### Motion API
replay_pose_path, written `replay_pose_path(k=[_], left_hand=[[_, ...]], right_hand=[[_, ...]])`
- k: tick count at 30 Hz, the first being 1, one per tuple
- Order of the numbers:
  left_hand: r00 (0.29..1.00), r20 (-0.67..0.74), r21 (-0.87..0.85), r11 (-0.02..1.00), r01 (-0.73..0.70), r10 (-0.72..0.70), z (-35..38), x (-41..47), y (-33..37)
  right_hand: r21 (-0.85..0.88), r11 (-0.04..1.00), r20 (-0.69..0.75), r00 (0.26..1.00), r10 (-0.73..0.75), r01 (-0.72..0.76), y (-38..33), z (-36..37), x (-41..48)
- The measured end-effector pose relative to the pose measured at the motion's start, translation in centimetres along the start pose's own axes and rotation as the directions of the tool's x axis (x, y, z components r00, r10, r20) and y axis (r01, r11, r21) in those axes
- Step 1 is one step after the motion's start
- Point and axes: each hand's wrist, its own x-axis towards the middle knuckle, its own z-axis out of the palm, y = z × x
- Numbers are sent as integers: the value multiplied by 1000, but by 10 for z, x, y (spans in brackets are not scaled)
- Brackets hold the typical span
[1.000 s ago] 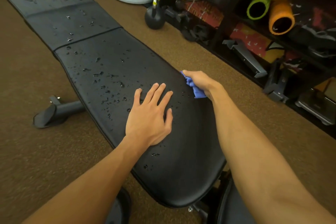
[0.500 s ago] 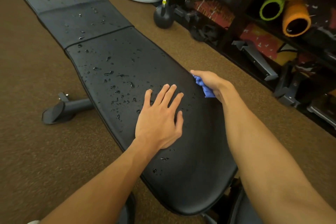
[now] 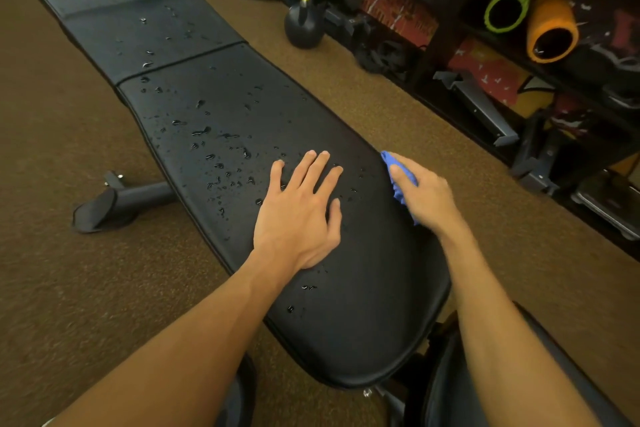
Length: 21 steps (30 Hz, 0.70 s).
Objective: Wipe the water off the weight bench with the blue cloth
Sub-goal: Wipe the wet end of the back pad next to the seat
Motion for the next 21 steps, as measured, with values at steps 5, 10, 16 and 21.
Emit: replay_pose_path(k=[5, 10, 16, 21], left_hand=[[1000, 3, 6, 1000, -2, 2, -1, -1, 0], [1000, -13, -130, 991, 4, -6, -6, -3, -4], [1000, 11, -318, 948, 26, -24, -20, 1, -25], [997, -43, -123, 990, 66, -71, -26, 2, -63]], right_hand=[[-319, 919, -43, 965, -257, 230, 6, 26, -70], [-310, 912, 49, 963, -266, 268, 17, 18, -99], [-406, 912, -85, 991, -105, 62, -19, 44, -60], [-362, 841, 67, 911, -406, 402, -16, 49, -97]])
